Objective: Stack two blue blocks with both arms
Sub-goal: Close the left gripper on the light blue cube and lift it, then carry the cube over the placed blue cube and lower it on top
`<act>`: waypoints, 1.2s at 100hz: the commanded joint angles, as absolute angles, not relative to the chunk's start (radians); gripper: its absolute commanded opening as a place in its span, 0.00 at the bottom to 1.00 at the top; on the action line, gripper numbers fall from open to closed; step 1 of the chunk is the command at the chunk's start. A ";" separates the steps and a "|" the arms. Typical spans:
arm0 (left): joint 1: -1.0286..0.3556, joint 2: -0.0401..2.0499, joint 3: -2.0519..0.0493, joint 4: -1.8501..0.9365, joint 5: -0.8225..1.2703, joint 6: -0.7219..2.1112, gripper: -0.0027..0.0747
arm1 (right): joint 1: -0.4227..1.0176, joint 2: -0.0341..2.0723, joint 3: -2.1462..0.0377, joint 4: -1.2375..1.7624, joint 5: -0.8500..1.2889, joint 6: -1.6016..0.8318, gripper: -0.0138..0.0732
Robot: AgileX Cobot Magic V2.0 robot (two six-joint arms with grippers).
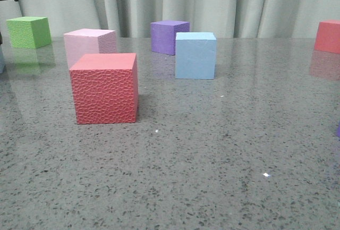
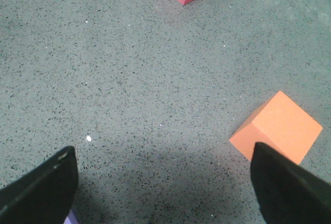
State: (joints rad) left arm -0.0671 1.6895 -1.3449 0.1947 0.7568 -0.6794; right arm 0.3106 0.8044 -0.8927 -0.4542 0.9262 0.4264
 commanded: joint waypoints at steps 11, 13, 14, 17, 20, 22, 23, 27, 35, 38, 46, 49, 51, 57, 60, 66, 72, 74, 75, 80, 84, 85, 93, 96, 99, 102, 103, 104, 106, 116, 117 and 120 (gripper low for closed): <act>-0.082 1.637 -1.376 0.208 0.721 -0.691 0.31 | 0.306 0.796 -0.919 -0.498 0.872 0.421 0.92; -0.085 1.634 -1.376 0.208 0.721 -0.691 0.30 | 0.306 0.796 -0.919 -0.498 0.872 0.421 0.92; -0.087 1.632 -1.376 0.208 0.721 -0.691 0.30 | 0.306 0.796 -0.919 -0.498 0.872 0.421 0.92; -0.092 1.624 -1.376 0.208 0.721 -0.691 0.30 | 0.306 0.796 -0.919 -0.498 0.872 0.421 0.92; -0.098 1.616 -1.376 0.208 0.718 -0.691 0.29 | 0.306 0.796 -0.919 -0.498 0.872 0.421 0.92; -0.101 1.609 -1.376 0.208 0.716 -0.691 0.29 | 0.306 0.796 -0.919 -0.498 0.872 0.421 0.92; -0.105 1.607 -1.376 0.208 0.714 -0.691 0.29 | 0.306 0.796 -0.919 -0.498 0.872 0.421 0.92; -0.112 1.592 -1.376 0.208 0.712 -0.691 0.29 | 0.306 0.796 -0.919 -0.498 0.872 0.421 0.92; -0.136 1.565 -1.385 0.208 0.712 -0.691 0.29 | 0.306 0.796 -0.919 -0.498 0.872 0.421 0.92; -0.145 1.554 -1.391 0.208 0.712 -0.689 0.29 | 0.306 0.796 -0.919 -0.498 0.872 0.421 0.92; -0.178 1.532 -1.415 0.208 0.720 -0.670 0.29 | 0.306 0.796 -0.919 -0.498 0.872 0.421 0.92; -0.190 1.527 -1.430 0.208 0.727 -0.670 0.29 | 0.306 0.796 -0.919 -0.498 0.872 0.421 0.92; -0.201 1.524 -1.437 0.208 0.734 -0.670 0.29 | 0.306 0.796 -0.919 -0.498 0.872 0.421 0.92; -0.230 1.521 -1.473 0.208 0.750 -0.659 0.29 | 0.306 0.796 -0.919 -0.498 0.872 0.421 0.92; -0.250 1.521 -1.490 0.208 0.762 -0.651 0.29 | 0.306 0.796 -0.919 -0.498 0.872 0.421 0.92; -0.282 1.521 -1.527 0.208 0.773 -0.643 0.29 | 0.306 0.796 -0.919 -0.498 0.872 0.421 0.92; -0.317 1.521 -1.556 0.208 0.775 -0.643 0.29 | 0.306 0.796 -0.919 -0.498 0.872 0.421 0.92; -0.325 1.521 -1.566 0.208 0.775 -0.643 0.29 | 0.306 0.796 -0.919 -0.498 0.872 0.421 0.92; -0.333 1.521 -1.573 0.208 0.775 -0.643 0.29 | 0.306 0.796 -0.919 -0.498 0.872 0.421 0.92; -0.358 1.521 -1.594 0.204 0.775 -0.643 0.29 | 0.306 0.796 -0.919 -0.498 0.872 0.421 0.92; -0.381 1.523 -1.612 0.202 0.775 -0.643 0.29 | 0.306 0.796 -0.919 -0.498 0.872 0.421 0.92; -0.385 1.523 -1.615 0.202 0.775 -0.643 0.29 | 0.306 0.796 -0.919 -0.498 0.872 0.421 0.92; -0.427 1.533 -1.643 0.202 0.775 -0.643 0.29 | 0.306 0.796 -0.919 -0.498 0.871 0.421 0.92; -0.442 1.538 -1.655 0.202 0.775 -0.643 0.29 | 0.306 0.796 -0.919 -0.498 0.871 0.421 0.92; -0.454 1.543 -1.665 0.200 0.775 -0.643 0.29 | 0.306 0.796 -0.919 -0.498 0.871 0.421 0.92; -0.462 1.550 -1.672 0.198 0.775 -0.643 0.29 | 0.306 0.796 -0.919 -0.498 0.871 0.421 0.92; -0.468 1.552 -1.676 0.197 0.775 -0.643 0.29 | 0.306 0.796 -0.919 -0.498 0.871 0.421 0.92; -0.470 1.555 -1.679 0.194 0.775 -0.643 0.29 | 0.306 0.796 -0.919 -0.498 0.871 0.421 0.92; -0.478 1.561 -1.686 0.192 0.775 -0.643 0.29 | 0.306 0.796 -0.919 -0.498 0.871 0.421 0.92; -0.516 1.600 -1.728 0.171 0.776 -0.643 0.29 | 0.306 0.796 -0.919 -0.498 0.871 0.421 0.92; -0.518 1.600 -1.731 0.171 0.776 -0.643 0.29 | 0.306 0.796 -0.919 -0.498 0.871 0.421 0.92; -0.528 1.616 -1.744 0.166 0.779 -0.643 0.29 | 0.306 0.796 -0.919 -0.498 0.871 0.421 0.92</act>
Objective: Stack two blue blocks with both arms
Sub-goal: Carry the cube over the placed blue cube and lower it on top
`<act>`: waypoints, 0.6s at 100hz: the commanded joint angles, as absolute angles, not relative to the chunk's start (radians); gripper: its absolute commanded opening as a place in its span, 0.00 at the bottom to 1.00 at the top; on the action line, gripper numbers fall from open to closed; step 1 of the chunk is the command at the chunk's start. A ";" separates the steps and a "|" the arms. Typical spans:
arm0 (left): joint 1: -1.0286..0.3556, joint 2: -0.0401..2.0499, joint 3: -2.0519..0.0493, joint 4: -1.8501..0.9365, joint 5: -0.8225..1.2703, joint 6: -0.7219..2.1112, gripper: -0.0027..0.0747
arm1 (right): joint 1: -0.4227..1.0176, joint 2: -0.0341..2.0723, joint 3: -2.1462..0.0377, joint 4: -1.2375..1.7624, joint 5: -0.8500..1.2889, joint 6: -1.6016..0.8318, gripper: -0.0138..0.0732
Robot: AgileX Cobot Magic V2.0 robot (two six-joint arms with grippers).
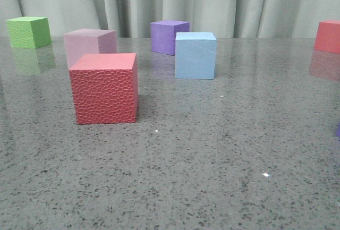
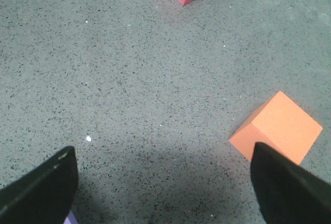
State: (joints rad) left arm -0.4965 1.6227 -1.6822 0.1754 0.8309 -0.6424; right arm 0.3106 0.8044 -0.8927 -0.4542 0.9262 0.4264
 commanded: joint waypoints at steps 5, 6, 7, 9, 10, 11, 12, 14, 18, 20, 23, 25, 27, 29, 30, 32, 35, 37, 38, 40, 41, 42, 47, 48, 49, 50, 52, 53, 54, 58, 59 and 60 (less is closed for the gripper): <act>-0.546 1.640 -1.767 0.163 0.779 -0.643 0.29 | 0.306 0.796 -0.919 -0.498 0.871 0.421 0.92; -0.551 1.644 -1.774 0.163 0.779 -0.645 0.29 | 0.306 0.796 -0.919 -0.498 0.871 0.421 0.92; -0.554 1.651 -1.777 0.163 0.779 -0.645 0.29 | 0.306 0.796 -0.919 -0.498 0.871 0.421 0.92; -0.561 1.663 -1.788 0.163 0.781 -0.645 0.29 | 0.306 0.796 -0.919 -0.498 0.871 0.421 0.92; -0.564 1.666 -1.792 0.163 0.783 -0.645 0.29 | 0.306 0.796 -0.919 -0.498 0.871 0.421 0.92; -0.569 1.670 -1.800 0.163 0.786 -0.645 0.29 | 0.306 0.796 -0.919 -0.498 0.871 0.421 0.92; -0.572 1.678 -1.804 0.163 0.786 -0.645 0.29 | 0.306 0.796 -0.919 -0.497 0.871 0.421 0.92; -0.579 1.690 -1.816 0.163 0.789 -0.645 0.29 | 0.306 0.796 -0.919 -0.497 0.871 0.421 0.92; -0.594 1.710 -1.839 0.163 0.794 -0.645 0.29 | 0.306 0.796 -0.919 -0.497 0.871 0.421 0.92; -0.600 1.722 -1.850 0.162 0.794 -0.647 0.29 | 0.306 0.796 -0.919 -0.497 0.871 0.421 0.92; -0.611 1.741 -1.868 0.162 0.794 -0.650 0.29 | 0.306 0.796 -0.919 -0.497 0.871 0.421 0.92; -0.615 1.749 -1.876 0.162 0.796 -0.653 0.29 | 0.306 0.796 -0.919 -0.497 0.871 0.421 0.92; -0.621 1.761 -1.888 0.162 0.799 -0.656 0.29 | 0.306 0.796 -0.919 -0.497 0.871 0.421 0.92; -0.627 1.772 -1.897 0.160 0.801 -0.656 0.29 | 0.306 0.796 -0.919 -0.497 0.871 0.421 0.92; -0.629 1.780 -1.905 0.160 0.802 -0.659 0.29 | 0.306 0.796 -0.919 -0.497 0.871 0.421 0.92; -0.635 1.787 -1.918 0.160 0.805 -0.663 0.29 | 0.306 0.796 -0.919 -0.497 0.871 0.421 0.92; -0.641 1.806 -1.934 0.160 0.810 -0.671 0.29 | 0.306 0.796 -0.919 -0.497 0.871 0.421 0.92; -0.644 1.817 -1.947 0.160 0.816 -0.674 0.29 | 0.306 0.796 -0.919 -0.497 0.871 0.421 0.92; -0.647 1.821 -1.951 0.160 0.818 -0.674 0.29 | 0.306 0.796 -0.919 -0.497 0.871 0.421 0.92; -0.650 1.831 -1.963 0.160 0.825 -0.675 0.29 | 0.306 0.796 -0.919 -0.497 0.871 0.421 0.92; -0.653 1.835 -1.972 0.160 0.827 -0.675 0.29 | 0.306 0.796 -0.919 -0.497 0.871 0.421 0.92; -0.656 1.841 -1.976 0.160 0.829 -0.675 0.29 | 0.306 0.796 -0.919 -0.497 0.871 0.421 0.92; -0.664 1.863 -2.003 0.160 0.849 -0.680 0.29 | 0.306 0.796 -0.919 -0.497 0.871 0.421 0.92; -0.667 1.867 -2.010 0.160 0.851 -0.680 0.29 | 0.306 0.796 -0.919 -0.497 0.871 0.421 0.92; -0.667 1.872 -2.014 0.160 0.854 -0.680 0.29 | 0.306 0.796 -0.919 -0.497 0.871 0.421 0.92; -0.669 1.874 -2.017 0.160 0.857 -0.680 0.29 | 0.306 0.796 -0.919 -0.497 0.871 0.421 0.92; -0.669 1.882 -2.026 0.160 0.863 -0.681 0.29 | 0.306 0.796 -0.919 -0.497 0.871 0.421 0.92; -0.671 1.885 -2.031 0.160 0.865 -0.687 0.29 | 0.306 0.796 -0.919 -0.497 0.871 0.421 0.92; -0.675 1.887 -2.034 0.160 0.867 -0.689 0.29 | 0.306 0.796 -0.919 -0.497 0.871 0.421 0.92; -0.679 1.896 -2.045 0.160 0.870 -0.703 0.29 | 0.306 0.796 -0.919 -0.497 0.871 0.421 0.92; -0.680 1.899 -2.048 0.160 0.870 -0.705 0.29 | 0.306 0.796 -0.919 -0.497 0.871 0.421 0.92; -0.682 1.902 -2.051 0.160 0.870 -0.707 0.29 | 0.306 0.796 -0.919 -0.497 0.871 0.421 0.92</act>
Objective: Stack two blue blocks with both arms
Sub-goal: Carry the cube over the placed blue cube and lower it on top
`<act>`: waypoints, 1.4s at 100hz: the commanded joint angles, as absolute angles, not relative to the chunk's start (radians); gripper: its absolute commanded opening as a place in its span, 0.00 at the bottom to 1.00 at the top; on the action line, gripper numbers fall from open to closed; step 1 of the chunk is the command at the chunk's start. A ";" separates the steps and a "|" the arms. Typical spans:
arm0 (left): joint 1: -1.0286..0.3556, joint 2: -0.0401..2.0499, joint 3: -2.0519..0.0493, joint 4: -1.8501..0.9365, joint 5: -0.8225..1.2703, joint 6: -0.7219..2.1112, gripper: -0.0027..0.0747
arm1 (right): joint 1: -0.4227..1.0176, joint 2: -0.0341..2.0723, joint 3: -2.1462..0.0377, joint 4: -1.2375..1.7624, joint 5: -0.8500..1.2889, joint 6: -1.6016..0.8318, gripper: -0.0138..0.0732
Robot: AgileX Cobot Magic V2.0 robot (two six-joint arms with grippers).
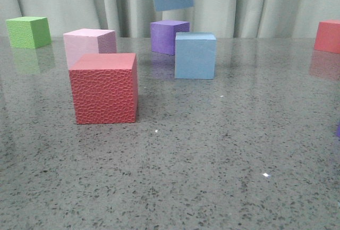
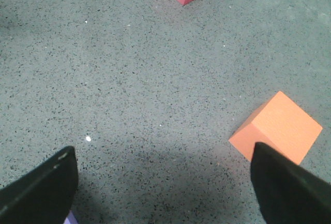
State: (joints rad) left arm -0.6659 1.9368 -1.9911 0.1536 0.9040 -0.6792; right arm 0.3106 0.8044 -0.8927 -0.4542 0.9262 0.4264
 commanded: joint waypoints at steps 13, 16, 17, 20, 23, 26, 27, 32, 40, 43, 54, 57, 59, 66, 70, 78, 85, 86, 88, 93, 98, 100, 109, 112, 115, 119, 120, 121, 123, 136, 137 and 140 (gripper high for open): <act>-0.702 1.912 -2.055 0.160 0.870 -0.730 0.29 | 0.306 0.796 -0.919 -0.497 0.871 0.421 0.92; -0.706 1.913 -2.055 0.160 0.870 -0.732 0.29 | 0.306 0.796 -0.919 -0.496 0.871 0.421 0.92; -0.707 1.914 -2.055 0.160 0.872 -0.732 0.29 | 0.306 0.796 -0.919 -0.496 0.871 0.421 0.92; -0.712 1.914 -2.055 0.160 0.872 -0.732 0.29 | 0.306 0.796 -0.919 -0.496 0.871 0.421 0.92; -0.716 1.917 -2.055 0.163 0.874 -0.732 0.29 | 0.306 0.796 -0.919 -0.496 0.871 0.421 0.92; -0.718 1.918 -2.055 0.163 0.876 -0.734 0.29 | 0.306 0.796 -0.919 -0.496 0.870 0.421 0.92; -0.720 1.918 -2.055 0.163 0.878 -0.734 0.29 | 0.306 0.796 -0.919 -0.496 0.870 0.421 0.92; -0.724 1.919 -2.055 0.168 0.884 -0.742 0.29 | 0.306 0.796 -0.919 -0.492 0.870 0.421 0.92; -0.735 1.919 -2.055 0.184 0.892 -0.751 0.29 | 0.306 0.796 -0.919 -0.488 0.870 0.421 0.92; -0.738 1.919 -2.055 0.193 0.898 -0.756 0.29 | 0.306 0.796 -0.919 -0.486 0.870 0.421 0.92; -0.744 1.919 -2.055 0.200 0.906 -0.758 0.29 | 0.306 0.796 -0.919 -0.485 0.870 0.421 0.92; -0.747 1.919 -2.055 0.200 0.906 -0.760 0.29 | 0.306 0.796 -0.919 -0.485 0.870 0.421 0.92; -0.749 1.919 -2.055 0.202 0.906 -0.760 0.29 | 0.306 0.796 -0.919 -0.485 0.870 0.421 0.92; -0.752 1.919 -2.055 0.210 0.908 -0.776 0.29 | 0.306 0.796 -0.919 -0.483 0.870 0.421 0.92; -0.753 1.919 -2.055 0.213 0.912 -0.776 0.29 | 0.306 0.796 -0.919 -0.482 0.870 0.421 0.92; -0.755 1.920 -2.055 0.226 0.928 -0.778 0.29 | 0.306 0.796 -0.919 -0.483 0.871 0.421 0.92; -0.755 1.920 -2.055 0.226 0.939 -0.780 0.29 | 0.306 0.796 -0.919 -0.483 0.871 0.421 0.92; -0.755 1.922 -2.055 0.226 0.940 -0.780 0.29 | 0.306 0.796 -0.919 -0.483 0.870 0.421 0.92; -0.755 1.922 -2.055 0.226 0.943 -0.782 0.29 | 0.306 0.796 -0.919 -0.483 0.870 0.421 0.92; -0.755 1.924 -2.055 0.226 0.945 -0.782 0.29 | 0.306 0.796 -0.919 -0.483 0.870 0.421 0.92; -0.755 1.926 -2.055 0.226 0.947 -0.782 0.29 | 0.306 0.796 -0.919 -0.483 0.870 0.421 0.92; -0.755 1.929 -2.055 0.226 0.947 -0.782 0.29 | 0.306 0.796 -0.919 -0.483 0.870 0.421 0.92; -0.756 1.937 -2.055 0.217 0.949 -0.784 0.29 | 0.306 0.796 -0.919 -0.483 0.870 0.421 0.92; -0.758 1.942 -2.055 0.215 0.949 -0.784 0.29 | 0.306 0.796 -0.919 -0.483 0.870 0.421 0.92; -0.760 1.947 -2.055 0.215 0.949 -0.784 0.29 | 0.306 0.796 -0.919 -0.483 0.870 0.421 0.92; -0.764 1.949 -2.055 0.215 0.947 -0.784 0.29 | 0.306 0.796 -0.919 -0.483 0.870 0.421 0.92; -0.766 1.951 -2.055 0.215 0.947 -0.784 0.29 | 0.306 0.796 -0.919 -0.483 0.870 0.421 0.92; -0.768 1.951 -2.055 0.215 0.947 -0.784 0.29 | 0.306 0.796 -0.919 -0.483 0.870 0.421 0.92; -0.768 1.951 -2.055 0.215 0.945 -0.784 0.29 | 0.306 0.796 -0.919 -0.483 0.870 0.421 0.92; -0.775 1.954 -2.055 0.216 0.928 -0.784 0.29 | 0.306 0.796 -0.919 -0.483 0.870 0.421 0.92; -0.775 1.954 -2.055 0.216 0.926 -0.784 0.29 | 0.306 0.796 -0.919 -0.483 0.870 0.421 0.92; -0.775 1.954 -2.055 0.216 0.923 -0.784 0.29 | 0.306 0.796 -0.919 -0.483 0.870 0.421 0.92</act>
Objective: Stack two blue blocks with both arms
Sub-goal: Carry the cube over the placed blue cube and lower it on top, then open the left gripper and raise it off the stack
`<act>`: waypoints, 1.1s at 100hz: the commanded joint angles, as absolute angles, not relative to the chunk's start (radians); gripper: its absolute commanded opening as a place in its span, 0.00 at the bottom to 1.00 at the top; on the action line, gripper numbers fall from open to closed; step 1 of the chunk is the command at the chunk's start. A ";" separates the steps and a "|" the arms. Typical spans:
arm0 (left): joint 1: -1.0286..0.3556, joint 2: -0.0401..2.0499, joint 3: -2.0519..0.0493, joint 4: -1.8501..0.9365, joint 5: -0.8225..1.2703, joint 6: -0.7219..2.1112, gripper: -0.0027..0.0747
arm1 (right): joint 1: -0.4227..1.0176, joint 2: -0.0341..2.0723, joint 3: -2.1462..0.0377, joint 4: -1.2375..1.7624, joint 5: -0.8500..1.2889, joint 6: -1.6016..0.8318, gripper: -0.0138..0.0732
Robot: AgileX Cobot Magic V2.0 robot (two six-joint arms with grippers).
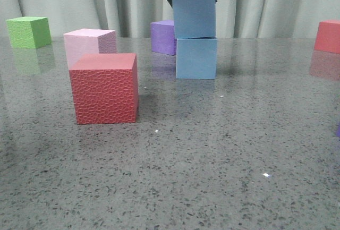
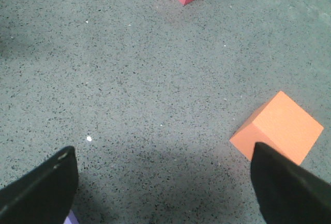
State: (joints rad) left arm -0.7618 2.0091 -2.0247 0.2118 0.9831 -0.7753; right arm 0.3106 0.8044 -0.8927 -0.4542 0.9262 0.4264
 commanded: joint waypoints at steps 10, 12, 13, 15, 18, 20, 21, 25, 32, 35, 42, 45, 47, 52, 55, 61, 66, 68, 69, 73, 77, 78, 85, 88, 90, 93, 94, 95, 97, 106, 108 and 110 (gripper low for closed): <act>-0.775 1.954 -2.055 0.216 0.924 -0.784 0.29 | 0.306 0.796 -0.919 -0.483 0.870 0.421 0.92; -0.775 1.954 -2.055 0.216 0.924 -0.784 0.29 | 0.306 0.796 -0.919 -0.483 0.870 0.421 0.92; -0.775 1.954 -2.055 0.216 0.924 -0.784 0.29 | 0.306 0.796 -0.919 -0.483 0.870 0.421 0.92; -0.775 1.954 -2.055 0.216 0.924 -0.784 0.29 | 0.306 0.796 -0.919 -0.483 0.870 0.421 0.92; -0.775 1.954 -2.055 0.216 0.924 -0.784 0.29 | 0.306 0.796 -0.919 -0.483 0.870 0.421 0.92; -0.775 1.954 -2.055 0.216 0.924 -0.784 0.29 | 0.306 0.796 -0.919 -0.483 0.870 0.421 0.92; -0.775 1.954 -2.055 0.216 0.924 -0.784 0.29 | 0.306 0.796 -0.919 -0.483 0.870 0.421 0.92; -0.775 1.954 -2.055 0.216 0.924 -0.784 0.29 | 0.306 0.796 -0.919 -0.483 0.870 0.421 0.92; -0.775 1.954 -2.055 0.216 0.924 -0.784 0.29 | 0.306 0.796 -0.919 -0.483 0.870 0.421 0.92; -0.775 1.954 -2.055 0.216 0.924 -0.784 0.29 | 0.306 0.796 -0.919 -0.483 0.870 0.421 0.92; -0.775 1.954 -2.055 0.216 0.924 -0.784 0.29 | 0.306 0.796 -0.919 -0.483 0.870 0.421 0.92; -0.775 1.954 -2.055 0.216 0.924 -0.784 0.30 | 0.306 0.796 -0.919 -0.483 0.870 0.421 0.92; -0.775 1.954 -2.055 0.216 0.924 -0.784 0.30 | 0.306 0.796 -0.919 -0.483 0.870 0.421 0.92; -0.775 1.954 -2.055 0.216 0.924 -0.784 0.30 | 0.306 0.796 -0.919 -0.483 0.870 0.421 0.92; -0.775 1.954 -2.055 0.216 0.924 -0.784 0.33 | 0.306 0.796 -0.919 -0.483 0.870 0.421 0.92; -0.775 1.954 -2.055 0.216 0.924 -0.784 0.38 | 0.306 0.796 -0.919 -0.483 0.870 0.421 0.92; -0.775 1.954 -2.055 0.216 0.924 -0.784 0.44 | 0.306 0.796 -0.919 -0.483 0.870 0.421 0.92; -0.775 1.954 -2.055 0.216 0.924 -0.784 0.46 | 0.306 0.796 -0.919 -0.483 0.870 0.421 0.92; -0.775 1.954 -2.055 0.216 0.924 -0.784 0.48 | 0.306 0.796 -0.919 -0.483 0.870 0.421 0.92; -0.775 1.954 -2.055 0.216 0.924 -0.784 0.53 | 0.306 0.796 -0.919 -0.483 0.870 0.421 0.92; -0.775 1.954 -2.055 0.216 0.924 -0.784 0.57 | 0.306 0.796 -0.919 -0.483 0.870 0.421 0.92; -0.775 1.954 -2.055 0.216 0.924 -0.784 0.58 | 0.306 0.796 -0.919 -0.483 0.870 0.421 0.92; -0.775 1.954 -2.055 0.216 0.924 -0.784 0.63 | 0.306 0.796 -0.919 -0.483 0.870 0.421 0.92; -0.775 1.954 -2.055 0.216 0.924 -0.784 0.65 | 0.306 0.796 -0.919 -0.483 0.870 0.421 0.92; -0.775 1.954 -2.055 0.216 0.924 -0.784 0.66 | 0.306 0.796 -0.919 -0.483 0.870 0.421 0.92; -0.775 1.954 -2.055 0.216 0.924 -0.784 0.67 | 0.306 0.796 -0.919 -0.483 0.870 0.421 0.92; -0.775 1.954 -2.055 0.216 0.924 -0.784 0.67 | 0.306 0.796 -0.919 -0.483 0.870 0.421 0.92; -0.775 1.954 -2.055 0.216 0.924 -0.784 0.68 | 0.306 0.796 -0.919 -0.483 0.870 0.421 0.92; -0.775 1.954 -2.055 0.216 0.924 -0.784 0.68 | 0.306 0.796 -0.919 -0.483 0.870 0.421 0.92; -0.775 1.954 -2.055 0.212 0.924 -0.784 0.71 | 0.306 0.796 -0.919 -0.483 0.870 0.421 0.92; -0.775 1.954 -2.055 0.207 0.924 -0.784 0.72 | 0.306 0.796 -0.919 -0.483 0.870 0.421 0.92; -0.775 1.954 -2.055 0.205 0.924 -0.784 0.72 | 0.306 0.796 -0.919 -0.483 0.870 0.421 0.92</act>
State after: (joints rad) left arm -0.7657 2.0091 -2.0247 0.2058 0.9755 -0.7753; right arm 0.3106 0.8044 -0.8927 -0.4524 0.9262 0.4264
